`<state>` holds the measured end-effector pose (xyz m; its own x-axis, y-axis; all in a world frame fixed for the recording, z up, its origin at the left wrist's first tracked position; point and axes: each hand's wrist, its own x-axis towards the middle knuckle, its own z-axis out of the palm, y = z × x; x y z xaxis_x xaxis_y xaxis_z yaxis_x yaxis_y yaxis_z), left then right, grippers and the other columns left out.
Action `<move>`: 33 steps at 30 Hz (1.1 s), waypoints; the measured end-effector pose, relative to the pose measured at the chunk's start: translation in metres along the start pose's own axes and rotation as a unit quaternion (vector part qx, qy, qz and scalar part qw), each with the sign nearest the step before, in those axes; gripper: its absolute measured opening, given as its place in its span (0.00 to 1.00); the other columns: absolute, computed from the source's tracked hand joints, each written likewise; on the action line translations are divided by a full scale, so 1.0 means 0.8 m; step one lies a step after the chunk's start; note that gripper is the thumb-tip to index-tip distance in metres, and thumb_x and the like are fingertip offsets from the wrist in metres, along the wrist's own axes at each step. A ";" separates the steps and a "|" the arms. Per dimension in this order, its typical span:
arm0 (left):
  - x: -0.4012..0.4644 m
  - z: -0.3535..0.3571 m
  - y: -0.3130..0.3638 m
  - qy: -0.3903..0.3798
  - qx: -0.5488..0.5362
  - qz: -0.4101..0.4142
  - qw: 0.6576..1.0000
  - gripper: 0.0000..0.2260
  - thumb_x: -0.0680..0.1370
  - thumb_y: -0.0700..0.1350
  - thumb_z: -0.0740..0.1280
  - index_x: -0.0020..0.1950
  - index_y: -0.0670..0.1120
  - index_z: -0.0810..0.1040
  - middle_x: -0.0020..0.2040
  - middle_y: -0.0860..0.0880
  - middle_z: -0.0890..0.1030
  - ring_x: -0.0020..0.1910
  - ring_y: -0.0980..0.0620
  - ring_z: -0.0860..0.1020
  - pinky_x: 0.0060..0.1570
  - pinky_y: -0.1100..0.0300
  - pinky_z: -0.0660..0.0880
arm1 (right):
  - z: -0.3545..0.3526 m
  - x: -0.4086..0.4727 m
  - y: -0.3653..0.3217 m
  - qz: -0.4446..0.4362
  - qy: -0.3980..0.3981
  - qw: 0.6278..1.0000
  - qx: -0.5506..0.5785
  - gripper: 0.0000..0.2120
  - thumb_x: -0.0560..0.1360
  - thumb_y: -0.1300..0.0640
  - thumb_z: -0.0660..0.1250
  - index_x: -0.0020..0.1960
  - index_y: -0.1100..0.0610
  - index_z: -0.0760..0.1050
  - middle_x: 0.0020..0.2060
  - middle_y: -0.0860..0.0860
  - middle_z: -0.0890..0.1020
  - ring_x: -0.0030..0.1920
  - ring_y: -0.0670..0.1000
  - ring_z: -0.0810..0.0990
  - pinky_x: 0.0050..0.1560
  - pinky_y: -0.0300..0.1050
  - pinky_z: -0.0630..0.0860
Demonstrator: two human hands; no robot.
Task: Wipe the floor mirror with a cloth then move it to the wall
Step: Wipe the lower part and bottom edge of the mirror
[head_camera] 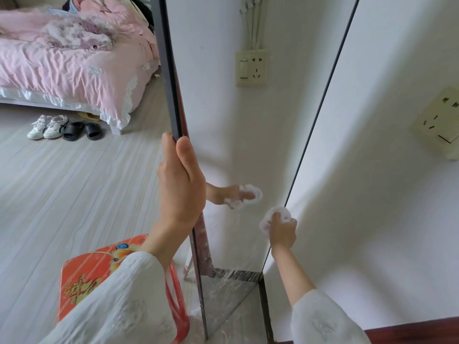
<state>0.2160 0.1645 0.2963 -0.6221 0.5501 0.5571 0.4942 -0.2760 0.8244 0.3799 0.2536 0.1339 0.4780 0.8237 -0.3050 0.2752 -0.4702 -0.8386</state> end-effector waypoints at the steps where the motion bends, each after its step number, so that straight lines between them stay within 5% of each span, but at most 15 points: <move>1: -0.001 0.000 0.000 0.000 -0.002 -0.002 1.000 0.11 0.81 0.43 0.47 0.40 0.46 0.61 0.28 0.54 0.60 0.26 0.62 0.66 0.29 0.69 0.63 | -0.004 -0.010 -0.016 -0.021 0.014 0.999 0.047 0.22 0.77 0.52 0.60 0.67 0.63 0.64 0.59 0.63 0.76 0.59 0.61 0.74 0.54 0.47 0.69; 6: 0.001 -0.001 0.001 -0.004 -0.005 -0.006 1.000 0.13 0.82 0.44 0.47 0.37 0.52 0.58 0.27 0.54 0.60 0.25 0.61 0.65 0.28 0.67 0.62 | -0.014 -0.090 -0.105 -0.213 0.003 0.949 0.233 0.12 0.76 0.54 0.65 0.55 0.61 0.71 0.42 0.49 0.78 0.42 0.48 0.77 0.34 0.25 0.68; 9: 0.000 -0.001 0.003 0.000 -0.003 0.001 1.000 0.13 0.82 0.43 0.47 0.37 0.53 0.57 0.28 0.55 0.60 0.25 0.61 0.65 0.28 0.67 0.62 | -0.007 -0.125 -0.130 -0.276 -0.023 0.928 0.247 0.07 0.76 0.56 0.65 0.51 0.58 0.71 0.36 0.44 0.75 0.33 0.35 0.75 0.31 0.26 0.69; 15: 0.003 -0.002 0.004 0.008 -0.011 -0.010 1.000 0.14 0.82 0.42 0.47 0.37 0.51 0.57 0.28 0.54 0.60 0.26 0.61 0.66 0.29 0.70 0.64 | 0.035 -0.124 -0.032 -0.195 -0.051 0.977 0.062 0.14 0.76 0.43 0.58 0.49 0.54 0.66 0.34 0.46 0.73 0.36 0.48 0.76 0.29 0.36 0.65; 17: 0.005 -0.003 0.003 0.007 -0.012 -0.008 1.000 0.14 0.82 0.42 0.47 0.37 0.51 0.57 0.28 0.54 0.59 0.26 0.61 0.65 0.30 0.70 0.63 | 0.035 -0.114 0.009 -0.121 -0.070 0.990 -0.035 0.14 0.78 0.46 0.57 0.53 0.57 0.68 0.39 0.51 0.76 0.40 0.54 0.77 0.33 0.41 0.68; 20: 0.003 -0.002 0.002 -0.002 -0.013 -0.002 1.000 0.13 0.82 0.43 0.47 0.37 0.51 0.57 0.27 0.54 0.59 0.25 0.60 0.64 0.28 0.66 0.62 | 0.026 -0.105 0.014 -0.024 -0.049 0.999 0.002 0.22 0.77 0.47 0.59 0.62 0.64 0.68 0.51 0.58 0.78 0.44 0.54 0.73 0.43 0.43 0.67; 23: 0.000 -0.002 0.004 -0.007 -0.008 0.001 1.000 0.11 0.81 0.43 0.47 0.39 0.50 0.59 0.27 0.54 0.59 0.25 0.59 0.64 0.28 0.64 0.60 | 0.011 -0.116 -0.038 -0.072 -0.010 0.988 0.134 0.19 0.77 0.51 0.61 0.62 0.62 0.70 0.50 0.54 0.78 0.48 0.54 0.75 0.44 0.39 0.67; 26: -0.001 -0.005 0.006 -0.017 -0.010 -0.006 1.000 0.13 0.82 0.42 0.47 0.39 0.52 0.58 0.28 0.54 0.60 0.27 0.62 0.67 0.31 0.70 0.64 | 0.004 -0.149 -0.092 -0.191 0.005 0.957 0.218 0.10 0.75 0.49 0.64 0.50 0.54 0.71 0.37 0.43 0.77 0.38 0.49 0.77 0.36 0.32 0.71; 29: -0.002 -0.010 0.005 -0.038 -0.013 -0.012 0.999 0.10 0.82 0.44 0.47 0.42 0.49 0.62 0.30 0.54 0.63 0.29 0.64 0.68 0.32 0.71 0.65 | 0.022 -0.173 -0.098 -0.305 0.002 0.939 0.161 0.17 0.70 0.38 0.58 0.49 0.49 0.67 0.32 0.44 0.76 0.30 0.44 0.75 0.30 0.34 0.71; 33: 0.001 -0.015 0.003 -0.059 -0.015 -0.020 0.998 0.11 0.82 0.44 0.47 0.41 0.50 0.61 0.30 0.54 0.62 0.29 0.63 0.67 0.32 0.69 0.64 | 0.050 -0.163 -0.019 -0.251 -0.015 0.965 0.073 0.28 0.69 0.33 0.51 0.52 0.55 0.68 0.38 0.54 0.81 0.33 0.51 0.77 0.30 0.39 0.70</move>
<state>0.2095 0.1546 0.2997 -0.5640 0.6504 0.5089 0.4499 -0.2748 0.8498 0.2798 0.1659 0.1682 0.2890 0.9461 0.1459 0.3442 0.0395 -0.9381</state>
